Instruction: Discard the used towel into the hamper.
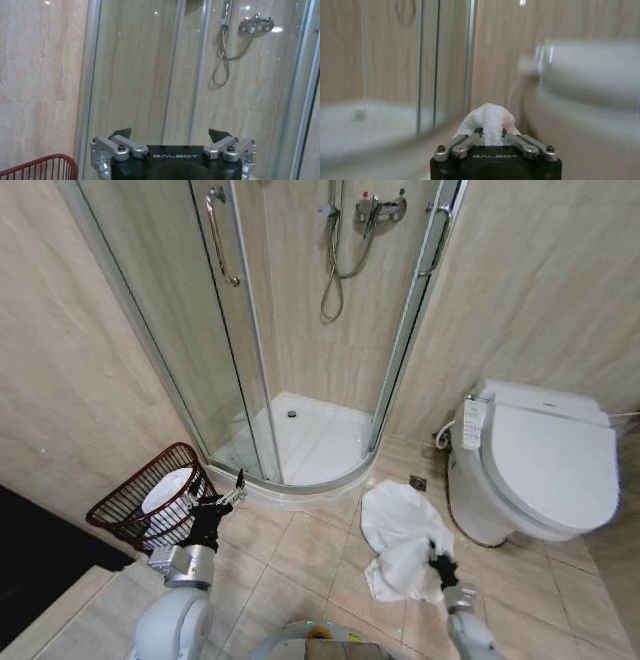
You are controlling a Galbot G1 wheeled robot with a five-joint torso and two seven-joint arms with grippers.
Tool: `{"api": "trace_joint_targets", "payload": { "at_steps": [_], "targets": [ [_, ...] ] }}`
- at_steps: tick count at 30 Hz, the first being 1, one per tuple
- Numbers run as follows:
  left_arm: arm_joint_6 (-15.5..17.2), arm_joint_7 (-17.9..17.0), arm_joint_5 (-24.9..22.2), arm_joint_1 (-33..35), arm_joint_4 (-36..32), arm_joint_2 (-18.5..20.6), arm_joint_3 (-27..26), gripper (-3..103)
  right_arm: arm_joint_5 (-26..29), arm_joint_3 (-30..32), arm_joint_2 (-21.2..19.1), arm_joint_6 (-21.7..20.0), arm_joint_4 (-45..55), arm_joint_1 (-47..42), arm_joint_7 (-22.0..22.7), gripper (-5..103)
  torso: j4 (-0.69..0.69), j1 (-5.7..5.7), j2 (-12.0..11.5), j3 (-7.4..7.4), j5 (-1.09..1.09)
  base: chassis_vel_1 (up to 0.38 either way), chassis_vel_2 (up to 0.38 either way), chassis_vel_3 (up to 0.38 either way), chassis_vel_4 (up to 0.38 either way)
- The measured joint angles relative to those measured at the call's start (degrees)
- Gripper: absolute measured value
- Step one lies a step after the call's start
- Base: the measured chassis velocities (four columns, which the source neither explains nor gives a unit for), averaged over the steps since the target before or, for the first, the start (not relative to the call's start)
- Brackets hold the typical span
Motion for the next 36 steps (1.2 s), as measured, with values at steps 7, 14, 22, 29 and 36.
{"api": "trace_joint_targets", "payload": {
  "at_steps": [7, 14, 22, 29, 36],
  "targets": [
    [0.0, -0.01, 0.0, 0.0, 0.0, -0.01, 0.01, 100, 5.44, 9.06, -1.45, -9.99, 27.05, -4.51, -0.92, 10, 0.03, 0.0, 0.0, 0.0, -0.03, 0.0, 0.0, 0.0, 0.0],
    [0.0, -0.01, 0.0, 0.0, 0.0, -0.01, 0.0, 100, 13.36, 14.0, -6.72, -15.73, 41.3, -4.98, 0.72, 10, 0.03, 0.0, 0.0, 0.0, 0.01, 0.0, 0.0, 0.0, 0.0],
    [0.0, 0.0, 0.0, 0.0, 0.0, -0.01, 0.01, 100, 23.43, 19.9, -14.46, -22.34, 51.53, -2.18, 4.36, 10, 0.03, 0.0, 0.0, 0.0, -0.01, 0.0, 0.0, 0.0, 0.0],
    [0.0, -0.01, 0.0, 0.0, 0.0, -0.01, 0.01, 100, 30.42, 24.93, -23.86, -26.69, 58.58, 0.38, 7.48, 10, 0.03, -0.01, 0.0, 0.0, -0.03, 0.0, 0.0, 0.0, 0.0],
    [0.0, -0.01, 0.0, 0.0, 0.0, -0.01, 0.01, 100, 30.83, 25.78, -24.8, -26.6, 59.16, 0.25, 7.59, 10, 0.03, -0.01, 0.0, 0.0, -0.01, 0.0, 0.0, 0.0, 0.0]
  ]
}}
